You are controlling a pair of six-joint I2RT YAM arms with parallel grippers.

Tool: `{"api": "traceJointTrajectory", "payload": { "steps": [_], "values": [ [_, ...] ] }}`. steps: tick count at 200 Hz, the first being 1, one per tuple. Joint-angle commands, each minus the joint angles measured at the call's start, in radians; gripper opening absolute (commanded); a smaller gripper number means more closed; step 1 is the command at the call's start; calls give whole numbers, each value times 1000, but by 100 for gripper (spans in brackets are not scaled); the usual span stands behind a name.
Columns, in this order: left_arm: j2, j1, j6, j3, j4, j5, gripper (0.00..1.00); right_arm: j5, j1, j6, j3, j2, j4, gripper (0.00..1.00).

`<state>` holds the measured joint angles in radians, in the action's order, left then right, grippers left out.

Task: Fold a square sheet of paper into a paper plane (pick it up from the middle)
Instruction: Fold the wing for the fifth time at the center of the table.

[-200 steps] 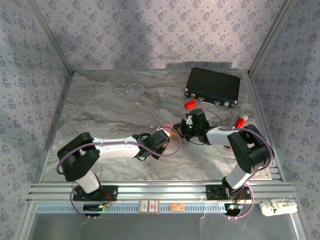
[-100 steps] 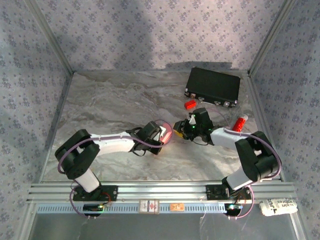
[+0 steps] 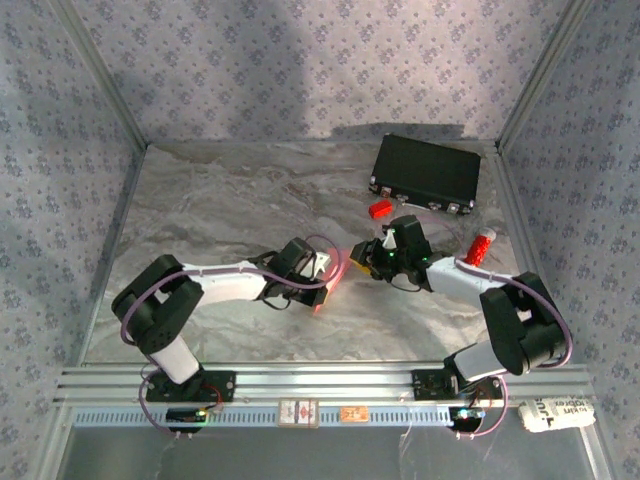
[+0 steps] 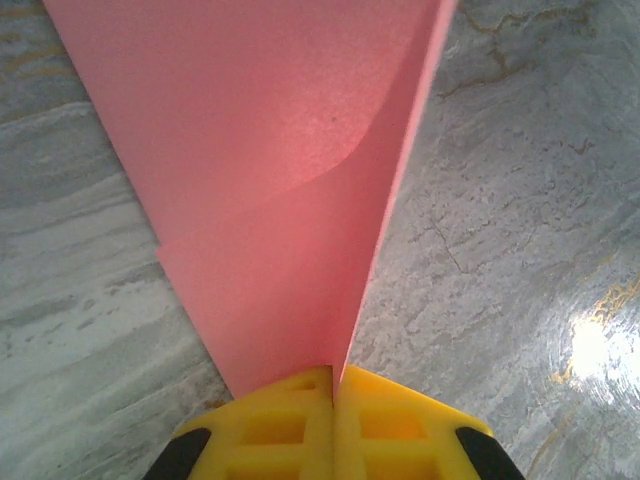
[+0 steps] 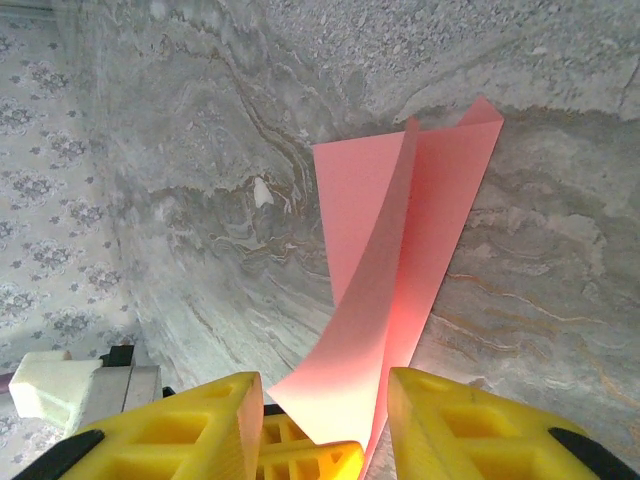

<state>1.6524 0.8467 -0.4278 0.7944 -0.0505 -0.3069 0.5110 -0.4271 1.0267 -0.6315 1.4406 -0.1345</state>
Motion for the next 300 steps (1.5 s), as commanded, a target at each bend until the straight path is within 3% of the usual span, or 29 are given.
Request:
{"api": "traceJointTrajectory", "payload": {
  "steps": [1, 94, 157, 220, 300],
  "values": [
    [21, -9, -14, -2, 18, -45, 0, -11, 8, -20, 14, -27, 31, 39],
    [68, -29, -57, -20, 78, -115, 0, -9, 8, -22, 23, -28, 30, 39],
    [98, -92, -133, -74, 212, -244, 0, -2, 6, -31, 37, -25, 12, 39],
    [151, -138, -219, -113, 360, -392, 0, 30, -20, -72, 19, 10, -19, 33],
    [163, -160, -322, -161, 489, -461, 0, 12, -92, -153, -13, 68, -92, 20]
  ]
}}
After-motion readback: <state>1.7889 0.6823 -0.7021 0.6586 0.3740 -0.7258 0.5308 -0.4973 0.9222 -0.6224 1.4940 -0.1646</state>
